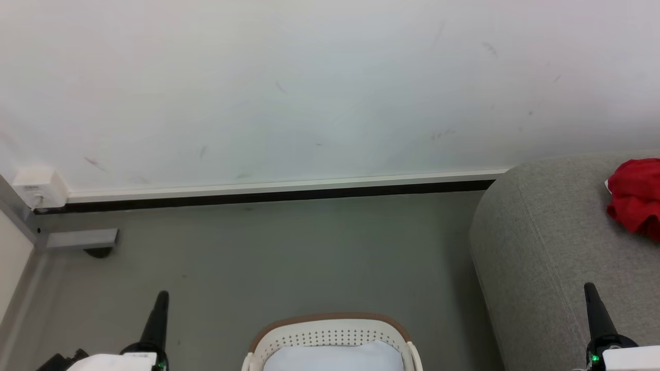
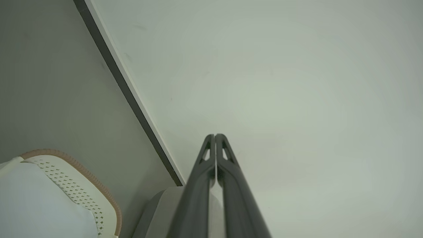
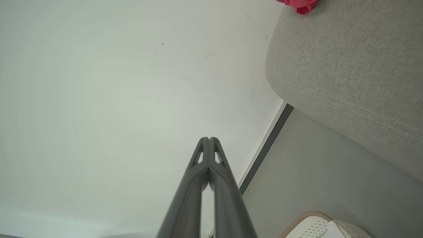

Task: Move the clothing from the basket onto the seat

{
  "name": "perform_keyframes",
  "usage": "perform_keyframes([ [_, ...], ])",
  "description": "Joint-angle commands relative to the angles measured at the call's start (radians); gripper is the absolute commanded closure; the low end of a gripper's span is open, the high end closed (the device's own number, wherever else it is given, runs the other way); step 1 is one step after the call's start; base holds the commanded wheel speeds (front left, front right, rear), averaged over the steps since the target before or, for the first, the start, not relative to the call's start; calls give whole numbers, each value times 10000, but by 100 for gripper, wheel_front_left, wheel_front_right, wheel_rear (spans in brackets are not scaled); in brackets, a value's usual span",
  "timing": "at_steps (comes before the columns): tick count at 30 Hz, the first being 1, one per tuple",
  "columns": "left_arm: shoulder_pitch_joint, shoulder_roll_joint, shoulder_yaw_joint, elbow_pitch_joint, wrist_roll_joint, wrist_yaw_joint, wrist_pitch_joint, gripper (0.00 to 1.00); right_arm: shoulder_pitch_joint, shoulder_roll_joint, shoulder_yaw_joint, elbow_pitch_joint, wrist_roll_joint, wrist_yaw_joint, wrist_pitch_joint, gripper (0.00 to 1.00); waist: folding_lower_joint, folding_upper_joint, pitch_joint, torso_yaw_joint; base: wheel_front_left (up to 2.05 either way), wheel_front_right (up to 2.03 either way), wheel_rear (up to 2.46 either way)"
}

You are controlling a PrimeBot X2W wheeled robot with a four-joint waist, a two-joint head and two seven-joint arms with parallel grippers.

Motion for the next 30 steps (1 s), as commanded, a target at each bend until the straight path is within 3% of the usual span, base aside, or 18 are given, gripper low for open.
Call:
perform_keyframes([
  [1, -194, 33, 66, -32, -256, -65, 74, 100, -186, -21, -32, -100, 176, -21, 67, 100, 0, 0, 2, 6, 0, 0, 0],
  [30, -490, -31, 221, 76, -2380, -306, 620, 100, -339, -14, -217, -108, 2428, -26, 603, 100, 0, 0, 61, 182, 0, 0, 0],
])
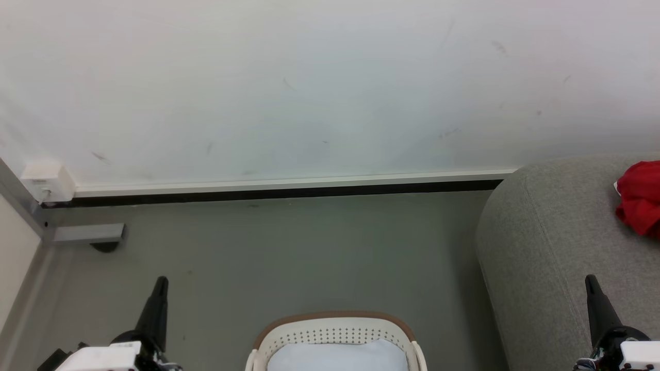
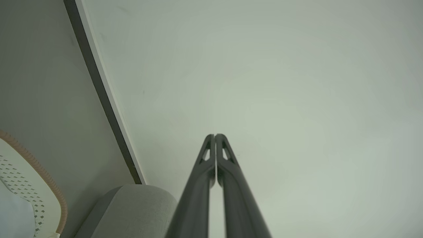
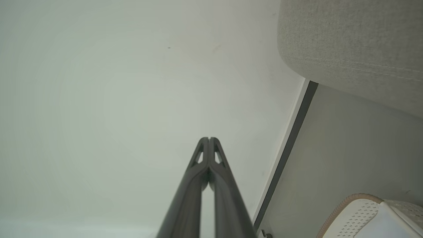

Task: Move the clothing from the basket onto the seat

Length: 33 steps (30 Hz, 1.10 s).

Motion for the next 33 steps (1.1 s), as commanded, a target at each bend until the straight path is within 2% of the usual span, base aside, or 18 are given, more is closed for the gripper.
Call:
perform_keyframes([
  [1, -127, 13, 41, 8, -207, -69, 59, 100, -138, -14, -57, -63, 239, -24, 26, 100, 0, 0, 2, 8, 0, 0, 0],
  [33, -131, 12, 40, 7, -278, -54, 81, 100, -138, -13, -55, -60, 256, -24, 50, 100, 0, 0, 5, 15, 0, 0, 0],
])
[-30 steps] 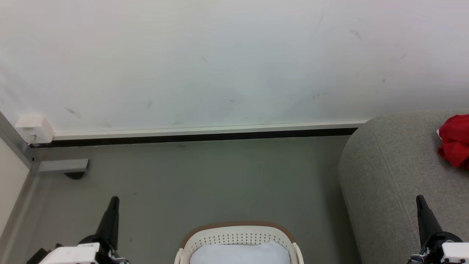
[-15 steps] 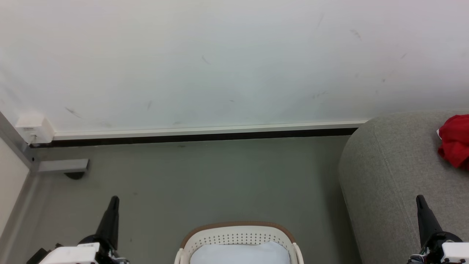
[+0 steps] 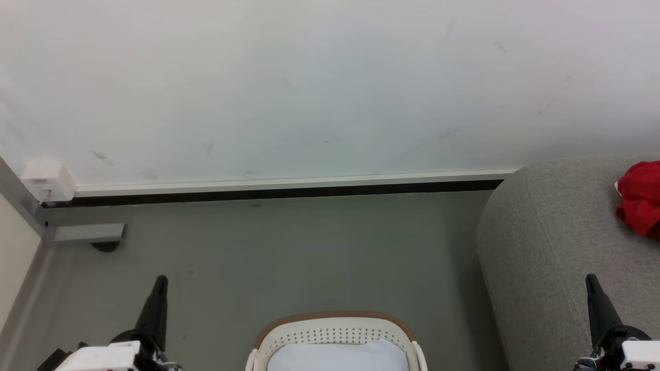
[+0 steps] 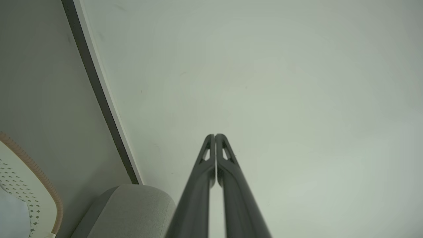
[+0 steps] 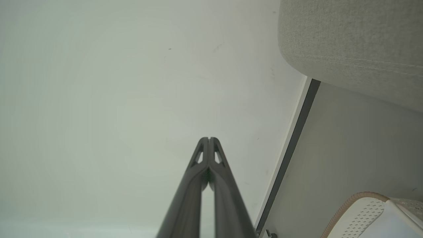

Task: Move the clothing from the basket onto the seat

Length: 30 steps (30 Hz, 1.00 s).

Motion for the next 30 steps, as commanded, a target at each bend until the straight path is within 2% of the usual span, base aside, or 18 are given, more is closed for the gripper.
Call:
perform_keyframes([
  [1, -101, 18, 24, 1, -134, -12, 41, 100, -121, -14, -40, -55, 6, -24, 35, 100, 0, 0, 0, 0, 0, 0, 0],
  [30, -99, 18, 22, 0, -136, -12, 39, 100, -120, -14, -38, -55, 8, -24, 33, 100, 0, 0, 0, 0, 0, 0, 0],
])
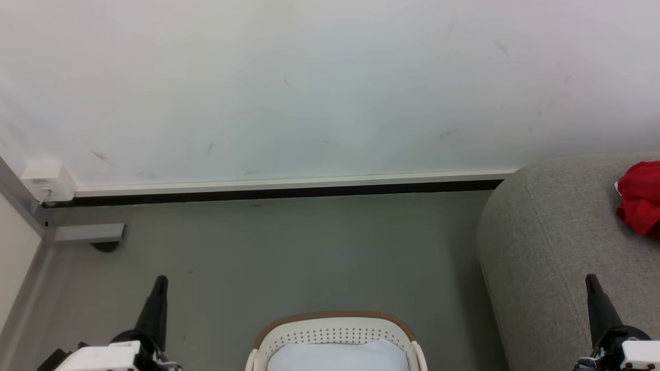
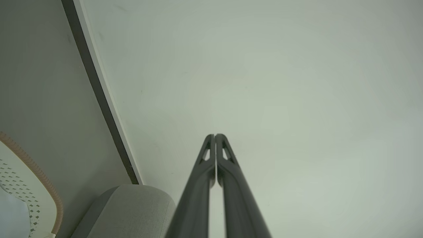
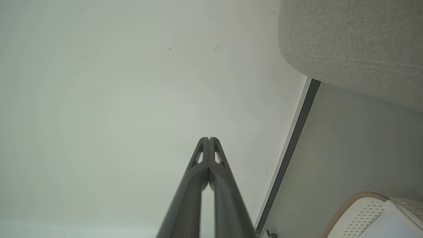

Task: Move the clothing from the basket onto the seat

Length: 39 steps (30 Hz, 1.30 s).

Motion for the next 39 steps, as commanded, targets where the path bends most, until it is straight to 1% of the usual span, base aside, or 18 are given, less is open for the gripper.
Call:
perform_keyframes([
  [1, -98, 18, 22, 0, -136, -12, 39, 100, -119, -14, -37, -55, 8, -24, 33, 100, 0, 0, 0, 0, 0, 0, 0],
  [39, -98, 19, 20, -2, -138, -12, 37, 100, -119, -14, -36, -54, 9, -25, 31, 100, 0, 0, 0, 0, 0, 0, 0],
])
